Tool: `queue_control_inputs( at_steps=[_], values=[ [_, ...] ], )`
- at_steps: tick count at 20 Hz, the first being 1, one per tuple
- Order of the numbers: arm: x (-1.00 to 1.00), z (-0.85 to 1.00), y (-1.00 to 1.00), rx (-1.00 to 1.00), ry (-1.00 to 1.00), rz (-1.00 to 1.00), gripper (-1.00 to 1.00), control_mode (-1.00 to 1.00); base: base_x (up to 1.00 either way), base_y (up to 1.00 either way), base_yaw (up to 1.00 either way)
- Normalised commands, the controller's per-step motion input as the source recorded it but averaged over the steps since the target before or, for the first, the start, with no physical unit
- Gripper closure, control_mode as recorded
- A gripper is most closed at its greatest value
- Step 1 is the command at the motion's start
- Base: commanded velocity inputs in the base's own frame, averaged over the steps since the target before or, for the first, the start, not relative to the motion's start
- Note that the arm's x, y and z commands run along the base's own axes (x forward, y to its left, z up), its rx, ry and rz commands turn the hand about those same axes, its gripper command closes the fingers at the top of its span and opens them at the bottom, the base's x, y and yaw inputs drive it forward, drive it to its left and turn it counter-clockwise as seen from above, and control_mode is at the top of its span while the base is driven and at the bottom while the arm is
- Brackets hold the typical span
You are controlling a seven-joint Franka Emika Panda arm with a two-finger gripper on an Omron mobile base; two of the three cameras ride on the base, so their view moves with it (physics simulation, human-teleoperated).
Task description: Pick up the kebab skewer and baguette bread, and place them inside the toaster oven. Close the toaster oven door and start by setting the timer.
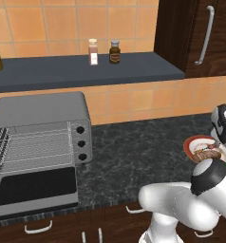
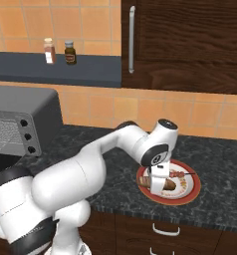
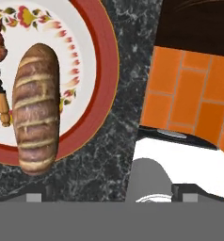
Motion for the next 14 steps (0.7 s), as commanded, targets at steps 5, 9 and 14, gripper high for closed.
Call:
queue_control_inputs(
  at_steps=[5, 9, 14],
  values=[
    [0.24, -0.19, -0.11, -0.04, 0.00, -0.07, -1.00, -1.00, 0.00, 0.00, 0.00],
    [0.53, -0.17, 0.00, 0.00, 0.00, 0.00, -1.00, -1.00, 0.00, 0.00, 0.00],
    [0.39, -0.30, 0.00, 0.00, 0.00, 0.00, -1.00, -1.00, 0.00, 0.00, 0.00]
  ],
)
